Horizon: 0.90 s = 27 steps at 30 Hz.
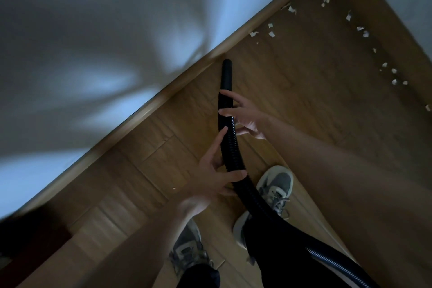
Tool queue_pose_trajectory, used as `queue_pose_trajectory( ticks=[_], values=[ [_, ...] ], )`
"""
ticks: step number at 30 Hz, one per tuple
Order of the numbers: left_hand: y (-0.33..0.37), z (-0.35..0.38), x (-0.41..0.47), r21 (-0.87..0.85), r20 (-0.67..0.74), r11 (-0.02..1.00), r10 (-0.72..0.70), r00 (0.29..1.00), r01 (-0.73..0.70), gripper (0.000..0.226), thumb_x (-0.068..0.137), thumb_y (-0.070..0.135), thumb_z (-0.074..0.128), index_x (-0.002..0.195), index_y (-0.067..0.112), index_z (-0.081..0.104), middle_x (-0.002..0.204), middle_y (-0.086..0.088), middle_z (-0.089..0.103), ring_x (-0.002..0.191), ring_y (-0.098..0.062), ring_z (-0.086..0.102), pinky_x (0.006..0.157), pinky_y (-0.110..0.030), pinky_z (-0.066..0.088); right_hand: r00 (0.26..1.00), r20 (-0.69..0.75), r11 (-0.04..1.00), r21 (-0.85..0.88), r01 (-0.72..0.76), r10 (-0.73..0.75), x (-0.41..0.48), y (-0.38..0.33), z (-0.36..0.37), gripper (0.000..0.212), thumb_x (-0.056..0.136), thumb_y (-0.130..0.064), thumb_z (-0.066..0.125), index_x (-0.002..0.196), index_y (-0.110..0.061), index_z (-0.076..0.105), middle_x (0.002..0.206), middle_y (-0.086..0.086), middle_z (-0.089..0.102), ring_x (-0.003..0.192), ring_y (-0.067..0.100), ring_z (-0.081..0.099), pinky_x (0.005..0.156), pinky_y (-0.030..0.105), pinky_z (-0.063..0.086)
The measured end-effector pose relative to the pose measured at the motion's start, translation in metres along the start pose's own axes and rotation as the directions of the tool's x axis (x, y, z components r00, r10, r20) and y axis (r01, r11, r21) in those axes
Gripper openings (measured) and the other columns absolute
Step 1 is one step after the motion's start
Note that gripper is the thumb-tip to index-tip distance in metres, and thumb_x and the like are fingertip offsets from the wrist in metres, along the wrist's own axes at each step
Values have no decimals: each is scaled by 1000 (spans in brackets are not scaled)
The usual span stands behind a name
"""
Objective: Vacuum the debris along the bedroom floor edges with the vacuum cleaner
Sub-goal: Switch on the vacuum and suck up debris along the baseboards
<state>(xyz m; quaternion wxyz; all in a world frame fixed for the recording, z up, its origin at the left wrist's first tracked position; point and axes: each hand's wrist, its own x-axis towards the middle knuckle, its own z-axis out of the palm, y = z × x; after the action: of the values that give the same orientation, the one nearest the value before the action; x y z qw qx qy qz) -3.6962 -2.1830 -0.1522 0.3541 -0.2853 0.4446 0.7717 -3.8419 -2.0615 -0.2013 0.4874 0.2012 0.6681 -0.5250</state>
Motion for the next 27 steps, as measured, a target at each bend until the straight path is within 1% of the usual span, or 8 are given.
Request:
queue_pose_trajectory(
  ticks=[2,5,8,11,15,19,23,27],
  values=[
    [0,3,3,5,6,1000,1,1000,-1,95,80,-4,76,135,65,40,124,-5,65,105,-26,69,80,-57,59,1000,8,1000,-19,-5,5,1,-1,-4,62,95,-10,63,145,-42,44,121,-2,57,99,18,66,59,30,57],
    [0,5,7,7,6,1000,4,1000,-4,96,80,-4,76,136,64,39,126,-6,63,104,-27,69,79,-57,59,1000,23,1000,-24,0,1,3,0,-10,62,95,-11,64,144,-42,44,120,-3,58,101,18,66,64,33,56],
    [0,6,10,16,16,1000,8,1000,-8,96,80,-2,76,137,65,37,126,-4,63,101,-25,70,76,-52,60,999,25,1000,-10,20,-20,6,2,-12,62,95,-11,64,144,-43,44,120,-4,57,103,19,65,67,34,56],
    [1,9,15,31,15,999,16,1000,-16,96,81,-2,75,138,64,35,125,-7,63,100,-25,70,75,-49,60,999,17,998,31,51,-51,9,6,-16,60,95,-13,65,143,-43,46,126,-2,56,101,19,66,64,32,58],
    [4,15,24,30,35,999,11,999,-12,96,82,-2,74,139,63,34,127,-6,62,106,-28,68,78,-52,60,996,6,993,79,83,-84,11,8,-27,59,95,-15,65,144,-42,45,127,-3,57,100,19,67,68,35,59],
    [10,22,37,45,65,999,8,998,-11,95,82,-1,75,139,64,34,129,-4,61,109,-29,67,80,-54,59,995,-1,992,80,97,-97,14,3,-42,58,95,-15,65,144,-41,46,127,-1,57,101,19,67,64,33,59],
    [18,27,51,85,93,996,8,996,-15,93,83,1,74,139,64,33,123,-3,65,104,-24,70,75,-45,61,994,-24,992,55,110,-109,21,-6,-58,58,95,-14,65,143,-42,47,131,3,56,102,20,66,65,35,59],
    [23,32,64,114,92,993,-13,996,2,93,83,0,73,137,65,34,123,2,64,98,-18,72,74,-45,61,993,-36,993,33,113,-112,25,-9,-70,57,96,-13,63,142,-42,47,136,5,52,104,21,65,67,36,60]
  ],
)
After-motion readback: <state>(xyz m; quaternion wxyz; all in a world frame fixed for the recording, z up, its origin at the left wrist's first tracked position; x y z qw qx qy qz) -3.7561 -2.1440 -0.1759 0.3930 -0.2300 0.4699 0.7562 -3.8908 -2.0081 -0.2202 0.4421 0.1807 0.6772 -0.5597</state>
